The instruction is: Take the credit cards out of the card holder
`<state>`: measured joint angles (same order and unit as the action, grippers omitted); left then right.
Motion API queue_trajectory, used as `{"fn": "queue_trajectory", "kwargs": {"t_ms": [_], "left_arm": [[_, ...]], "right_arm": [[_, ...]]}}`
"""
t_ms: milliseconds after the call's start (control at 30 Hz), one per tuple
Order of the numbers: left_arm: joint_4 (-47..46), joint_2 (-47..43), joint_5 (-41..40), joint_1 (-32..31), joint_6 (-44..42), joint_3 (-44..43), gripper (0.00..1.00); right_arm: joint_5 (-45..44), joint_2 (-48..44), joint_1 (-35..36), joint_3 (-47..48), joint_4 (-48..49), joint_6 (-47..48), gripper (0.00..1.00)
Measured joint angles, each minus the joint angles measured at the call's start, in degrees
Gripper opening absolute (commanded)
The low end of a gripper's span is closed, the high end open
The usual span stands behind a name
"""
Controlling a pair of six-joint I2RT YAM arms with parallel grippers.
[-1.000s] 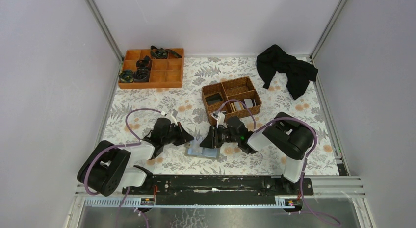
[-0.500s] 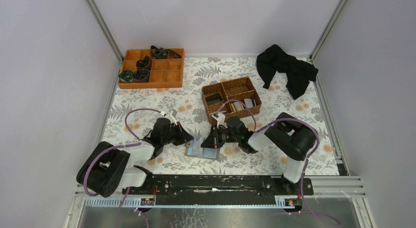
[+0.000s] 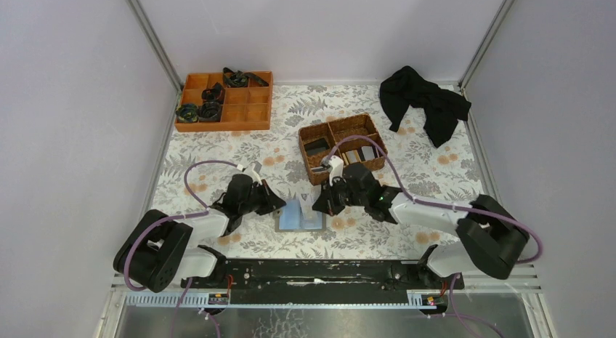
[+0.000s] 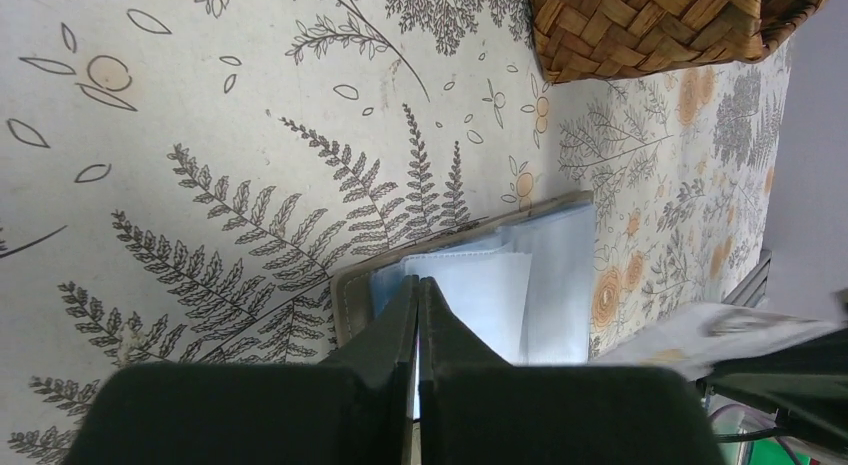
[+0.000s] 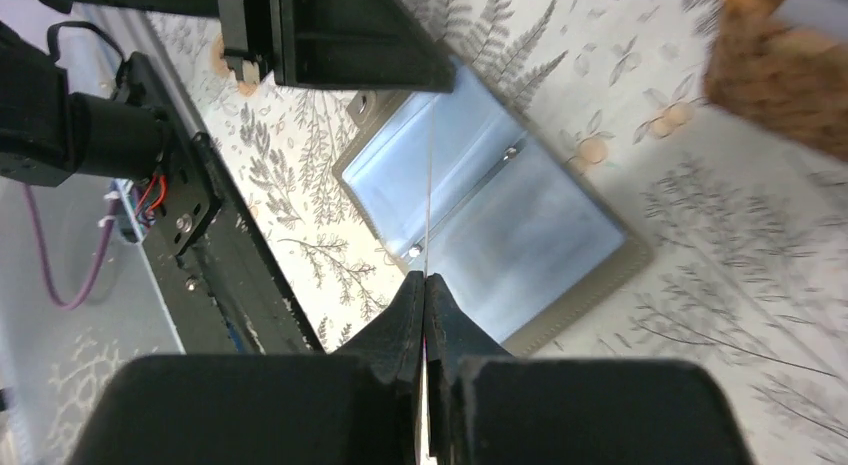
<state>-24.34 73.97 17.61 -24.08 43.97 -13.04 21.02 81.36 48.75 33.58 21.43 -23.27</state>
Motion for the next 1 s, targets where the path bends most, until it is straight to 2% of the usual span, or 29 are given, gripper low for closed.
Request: {"fn": "queue_trajectory", "kwargs": {"t_ms": [167,333,467,733,1000], "left_arm": [[0.1,0.2,0.0,0.0,0.0,-0.6,0.00],[-0.4,3.5,0.7,0.0,0.5,-3.8,0.00],[-0.7,5.6,1.5,0.0,0.9,-6.1,0.00],[-1.8,6.5,2.2,0.0,0.9,-7.0,0.00],[-1.8,6.7,2.5,0.0,0.9,-7.0,0.00]], "right_arm": [[-6.2,-5.2,-1.9,12.3,-19.6,9.4,0.00],[-9.6,-6.8,-10.8,24.2,-31.8,16.0,0.00],[-17.6,-3.9,-16.2,34.2,-41.9,20.7,0.00],[-27.6,8.6,-21.9,46.8,-53.9,27.0,0.00],[-29.5,14.2,-26.9,50.8,-59.0,29.6,0.00]]}}
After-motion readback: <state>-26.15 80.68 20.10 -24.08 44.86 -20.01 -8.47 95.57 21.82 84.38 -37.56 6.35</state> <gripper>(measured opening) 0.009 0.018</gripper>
